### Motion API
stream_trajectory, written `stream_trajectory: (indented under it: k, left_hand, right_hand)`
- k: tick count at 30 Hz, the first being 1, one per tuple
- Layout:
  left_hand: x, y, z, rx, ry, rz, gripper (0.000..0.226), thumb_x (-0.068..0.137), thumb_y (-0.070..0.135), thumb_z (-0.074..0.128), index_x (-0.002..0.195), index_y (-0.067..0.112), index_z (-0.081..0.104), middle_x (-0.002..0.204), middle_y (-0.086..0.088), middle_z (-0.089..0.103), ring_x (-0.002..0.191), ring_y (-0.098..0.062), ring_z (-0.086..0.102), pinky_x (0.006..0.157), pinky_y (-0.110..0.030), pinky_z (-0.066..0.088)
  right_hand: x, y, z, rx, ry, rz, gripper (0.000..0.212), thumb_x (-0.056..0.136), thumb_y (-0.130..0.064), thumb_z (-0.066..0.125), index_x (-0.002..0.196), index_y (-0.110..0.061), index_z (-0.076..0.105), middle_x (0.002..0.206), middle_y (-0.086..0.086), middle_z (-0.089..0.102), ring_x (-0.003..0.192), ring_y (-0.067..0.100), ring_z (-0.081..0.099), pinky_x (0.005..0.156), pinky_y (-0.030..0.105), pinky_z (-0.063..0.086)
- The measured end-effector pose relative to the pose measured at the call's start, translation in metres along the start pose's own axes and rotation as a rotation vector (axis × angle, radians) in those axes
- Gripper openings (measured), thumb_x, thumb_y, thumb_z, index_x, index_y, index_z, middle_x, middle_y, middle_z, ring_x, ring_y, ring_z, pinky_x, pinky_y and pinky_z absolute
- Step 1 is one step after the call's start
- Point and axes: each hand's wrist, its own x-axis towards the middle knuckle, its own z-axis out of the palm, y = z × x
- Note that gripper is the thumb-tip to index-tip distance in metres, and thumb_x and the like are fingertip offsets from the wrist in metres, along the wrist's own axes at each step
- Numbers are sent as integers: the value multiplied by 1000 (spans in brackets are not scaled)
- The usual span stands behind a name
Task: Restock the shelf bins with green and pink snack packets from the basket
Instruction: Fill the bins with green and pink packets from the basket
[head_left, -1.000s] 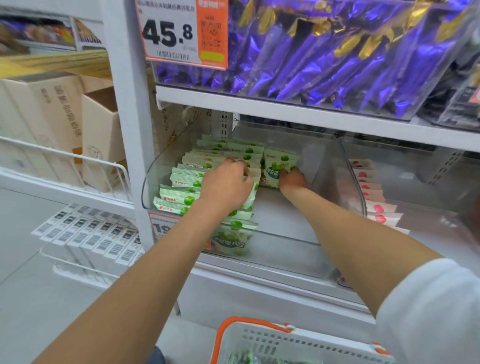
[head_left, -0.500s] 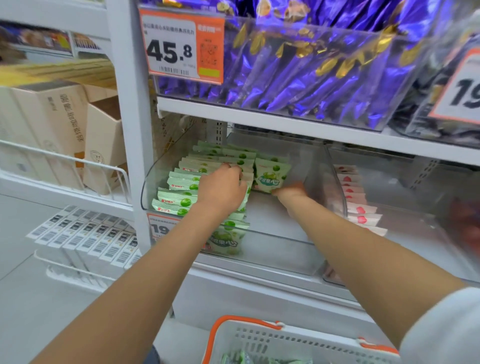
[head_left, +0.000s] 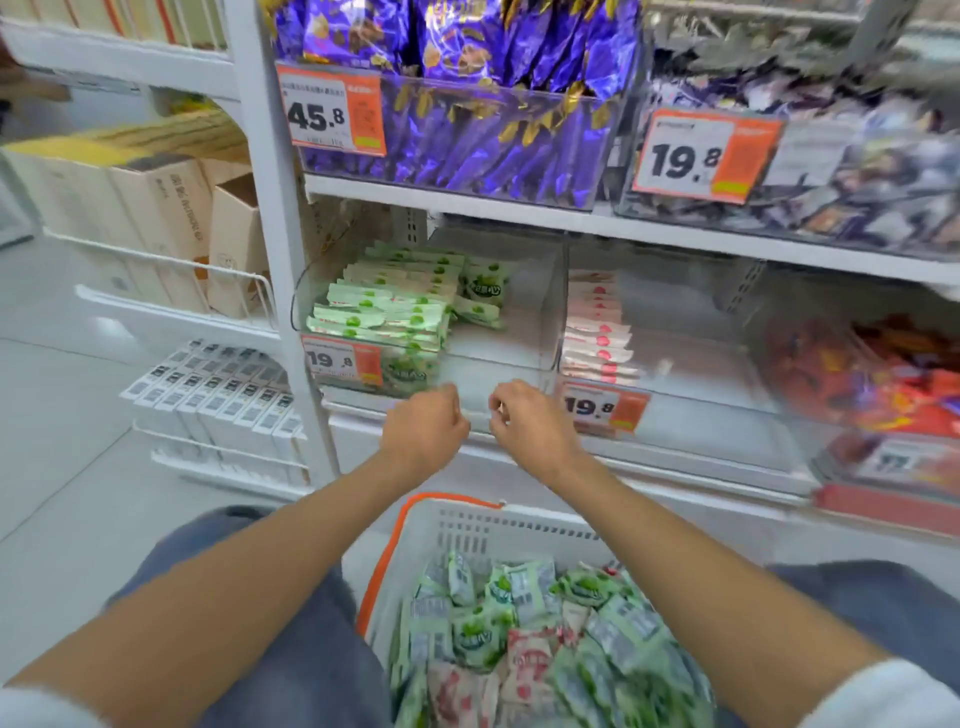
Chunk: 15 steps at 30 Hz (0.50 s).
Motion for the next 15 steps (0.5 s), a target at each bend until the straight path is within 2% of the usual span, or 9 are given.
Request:
stream_trajectory:
  k: [3, 5, 7, 10, 13, 15]
  left_hand:
    - [-27, -21, 52, 87, -332, -91, 15, 91, 27, 53, 99, 16, 58, 109, -6, 62, 99, -29, 60, 85, -36, 50]
    - [-40, -36, 86, 142, -484, -74, 22, 91, 26, 52, 106, 12, 60, 115, -9, 62, 104, -30, 60, 88, -38, 50]
    - [-48, -49, 117, 211, -615, -31, 28, 93, 21, 49, 113, 4, 61, 119, -15, 62, 109, -31, 59, 89, -39, 49]
    - [-59, -69, 158, 314, -760, -20, 31, 94, 15, 46, 122, 5, 55, 125, -11, 58, 115, -28, 56, 94, -36, 47]
    - [-71, -86, 188, 499, -878, 21, 17, 90, 4, 47, 104, 6, 57, 102, -7, 61, 102, -26, 60, 82, -34, 49]
    - [-79, -92, 205, 653, -857, 88, 33, 87, 5, 51, 120, 11, 54, 111, -8, 61, 109, -27, 56, 92, -36, 47]
  right_hand:
    - [-59, 32, 50, 54, -356, 148, 19, 91, -15, 51, 104, -15, 64, 109, 6, 63, 101, 27, 60, 80, 33, 46]
    - [-98, 57, 83, 98, -546, 263, 24, 91, -12, 51, 109, -15, 65, 114, 4, 64, 106, 25, 60, 84, 32, 47]
    - [-133, 78, 114, 129, -658, 363, 24, 89, -10, 51, 109, -14, 66, 111, 6, 65, 104, 25, 62, 85, 32, 49]
    - [-162, 91, 147, 170, -762, 451, 17, 90, -9, 53, 100, -10, 65, 99, 10, 67, 91, 26, 64, 78, 33, 53]
    - [-165, 91, 167, 247, -754, 457, 14, 91, -9, 52, 82, -14, 62, 85, 4, 63, 82, 24, 61, 64, 28, 46]
    - [-164, 92, 176, 267, -751, 453, 14, 89, -8, 53, 92, -14, 66, 94, 4, 66, 88, 23, 63, 72, 30, 51]
